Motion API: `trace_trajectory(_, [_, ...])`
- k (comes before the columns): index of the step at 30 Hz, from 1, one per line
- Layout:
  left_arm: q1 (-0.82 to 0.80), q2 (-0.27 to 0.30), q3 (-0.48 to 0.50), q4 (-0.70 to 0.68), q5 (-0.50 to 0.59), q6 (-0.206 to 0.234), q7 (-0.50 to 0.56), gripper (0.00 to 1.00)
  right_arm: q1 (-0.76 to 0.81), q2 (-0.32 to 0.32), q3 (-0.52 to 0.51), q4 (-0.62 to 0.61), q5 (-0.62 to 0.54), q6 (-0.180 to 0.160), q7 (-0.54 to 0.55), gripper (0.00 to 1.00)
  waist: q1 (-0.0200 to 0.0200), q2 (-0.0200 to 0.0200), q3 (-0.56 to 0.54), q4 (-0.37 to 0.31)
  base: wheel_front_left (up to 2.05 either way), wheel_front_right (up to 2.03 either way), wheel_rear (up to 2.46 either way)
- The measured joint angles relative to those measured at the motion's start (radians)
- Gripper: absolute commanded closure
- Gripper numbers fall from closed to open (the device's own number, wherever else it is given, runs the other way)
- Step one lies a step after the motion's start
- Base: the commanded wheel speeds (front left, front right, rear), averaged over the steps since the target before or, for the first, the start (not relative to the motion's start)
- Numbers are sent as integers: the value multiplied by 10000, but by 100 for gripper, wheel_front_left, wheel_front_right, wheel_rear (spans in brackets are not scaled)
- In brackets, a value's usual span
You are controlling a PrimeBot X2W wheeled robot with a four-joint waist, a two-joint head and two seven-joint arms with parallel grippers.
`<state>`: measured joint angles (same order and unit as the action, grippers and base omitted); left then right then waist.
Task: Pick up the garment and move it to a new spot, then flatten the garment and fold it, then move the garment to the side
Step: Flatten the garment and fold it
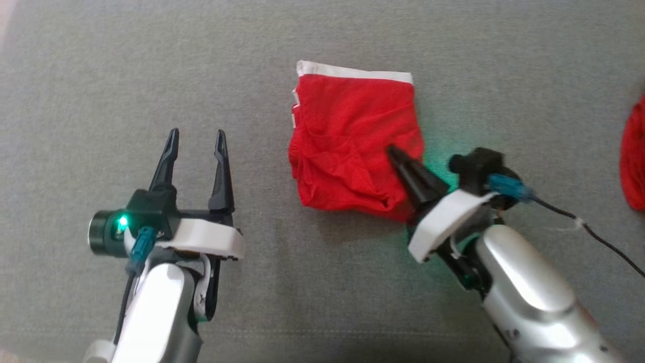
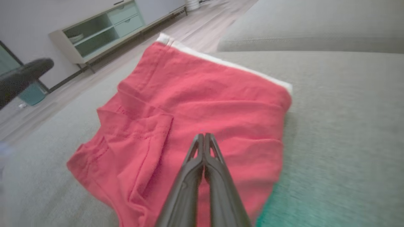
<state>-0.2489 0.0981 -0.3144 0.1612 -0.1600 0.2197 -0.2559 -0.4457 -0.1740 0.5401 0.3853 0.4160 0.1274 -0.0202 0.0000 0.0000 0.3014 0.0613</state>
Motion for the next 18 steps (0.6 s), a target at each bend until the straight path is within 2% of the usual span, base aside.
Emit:
trace_trajectory(4, [-59,-58,-59,-2,0,-4,0,0,-641,71,903,1106,518,0,-4,100,0,0,95,219,0,0,0])
trace_trajectory(8, [-70,-90,-65,-10,0,-4,0,0,-1123,113,1668,1664,1095,0,-171,100,0,0,153,336,0,0,0])
trace_trajectory(18, [-71,-128,-42,-71,2,-2,0,0,-1830,119,3954,1624,2163,0,-594,100,0,0,138,263,0,0,0])
